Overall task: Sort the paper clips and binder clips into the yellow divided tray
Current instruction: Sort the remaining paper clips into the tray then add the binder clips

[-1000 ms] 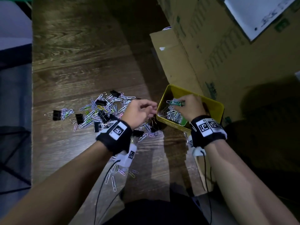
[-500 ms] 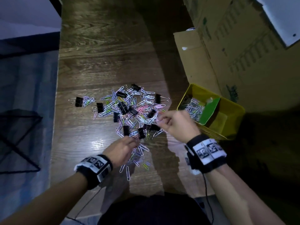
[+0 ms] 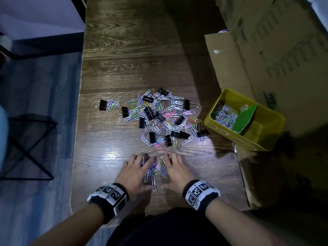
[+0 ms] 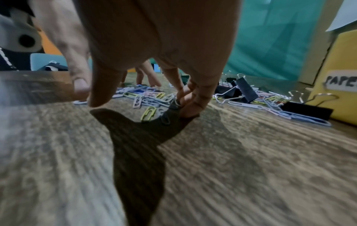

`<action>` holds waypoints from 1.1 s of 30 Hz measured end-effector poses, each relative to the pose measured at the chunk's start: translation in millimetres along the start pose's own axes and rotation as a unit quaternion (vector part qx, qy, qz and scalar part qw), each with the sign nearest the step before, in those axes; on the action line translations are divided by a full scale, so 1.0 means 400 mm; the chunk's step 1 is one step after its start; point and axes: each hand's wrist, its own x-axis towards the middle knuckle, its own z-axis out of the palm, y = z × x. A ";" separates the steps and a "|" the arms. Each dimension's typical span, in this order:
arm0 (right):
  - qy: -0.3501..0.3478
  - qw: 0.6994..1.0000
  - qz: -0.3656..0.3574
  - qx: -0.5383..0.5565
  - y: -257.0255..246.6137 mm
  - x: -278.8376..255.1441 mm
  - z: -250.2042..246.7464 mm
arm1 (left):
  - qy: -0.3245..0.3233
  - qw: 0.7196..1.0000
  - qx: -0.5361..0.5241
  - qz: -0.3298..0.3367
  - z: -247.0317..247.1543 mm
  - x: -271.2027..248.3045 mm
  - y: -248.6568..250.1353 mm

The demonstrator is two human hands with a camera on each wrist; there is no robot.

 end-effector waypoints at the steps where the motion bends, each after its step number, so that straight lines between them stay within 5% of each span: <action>1: 0.001 1.000 -0.002 0.001 -0.006 0.007 0.003 | -0.010 1.000 -0.014 -0.001 0.003 0.004 0.008; 10: 0.001 0.997 0.000 0.072 -0.006 0.053 0.001 | 0.095 0.979 -0.181 0.016 0.029 0.052 0.032; 25: 0.006 0.992 0.025 0.122 0.034 0.073 -0.042 | 0.107 0.946 -0.306 0.025 0.008 0.097 -0.020; 29: 0.021 0.985 0.025 0.168 0.051 0.066 -0.058 | 0.098 0.912 -0.398 -0.026 0.002 0.103 -0.018; 33: 0.057 0.961 0.035 0.267 0.080 0.041 -0.101 | 0.067 0.835 -0.538 -0.095 -0.041 0.112 -0.003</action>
